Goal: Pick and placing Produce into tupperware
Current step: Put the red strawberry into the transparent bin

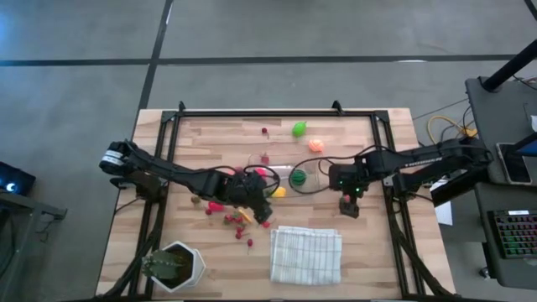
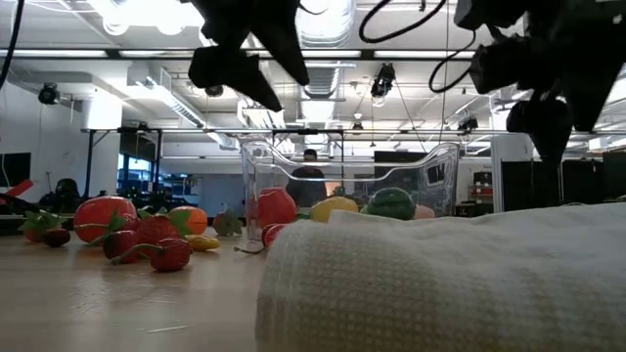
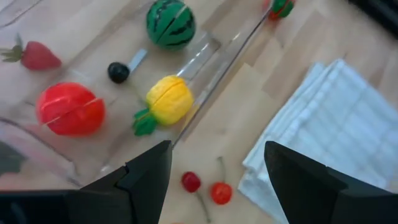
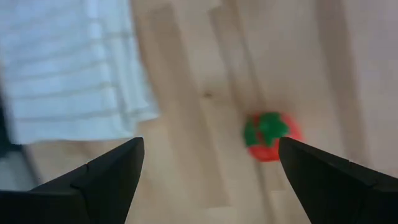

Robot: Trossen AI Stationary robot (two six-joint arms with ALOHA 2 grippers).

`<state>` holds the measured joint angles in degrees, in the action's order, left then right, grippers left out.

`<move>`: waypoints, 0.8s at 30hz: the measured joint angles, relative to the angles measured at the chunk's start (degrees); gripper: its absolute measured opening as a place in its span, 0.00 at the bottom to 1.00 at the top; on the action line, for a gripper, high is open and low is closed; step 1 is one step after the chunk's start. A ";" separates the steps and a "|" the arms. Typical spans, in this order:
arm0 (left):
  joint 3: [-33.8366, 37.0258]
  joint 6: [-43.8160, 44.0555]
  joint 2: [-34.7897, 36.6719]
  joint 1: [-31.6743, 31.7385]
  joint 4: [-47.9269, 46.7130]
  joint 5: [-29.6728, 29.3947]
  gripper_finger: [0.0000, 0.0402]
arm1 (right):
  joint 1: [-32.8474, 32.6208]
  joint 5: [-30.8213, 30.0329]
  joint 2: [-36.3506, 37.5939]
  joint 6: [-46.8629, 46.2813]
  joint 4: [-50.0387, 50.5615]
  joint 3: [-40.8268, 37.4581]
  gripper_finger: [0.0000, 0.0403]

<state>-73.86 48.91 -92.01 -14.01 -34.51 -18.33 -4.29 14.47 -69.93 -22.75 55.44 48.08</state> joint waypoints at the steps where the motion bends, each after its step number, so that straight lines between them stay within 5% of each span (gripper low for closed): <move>1: 0.58 0.07 0.00 -0.10 0.04 -0.13 0.60 | -0.25 -1.63 0.00 0.43 0.09 -0.36 0.90; 9: 7.54 1.26 0.26 -0.68 0.59 -1.14 0.60 | -1.05 -11.33 -0.03 -4.36 -0.04 -2.94 0.90; 17: 8.27 1.24 0.04 -0.62 -0.46 -1.92 0.60 | -1.22 -7.05 -7.09 -13.37 2.94 -3.99 0.90; 24: 6.03 -2.01 2.00 -0.71 -0.49 -1.63 0.60 | -3.43 -9.31 -11.13 -12.81 2.62 -2.33 0.90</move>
<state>-67.83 46.90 -90.01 -14.72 -35.00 -19.95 -7.73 5.17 -81.06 -35.56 58.06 45.76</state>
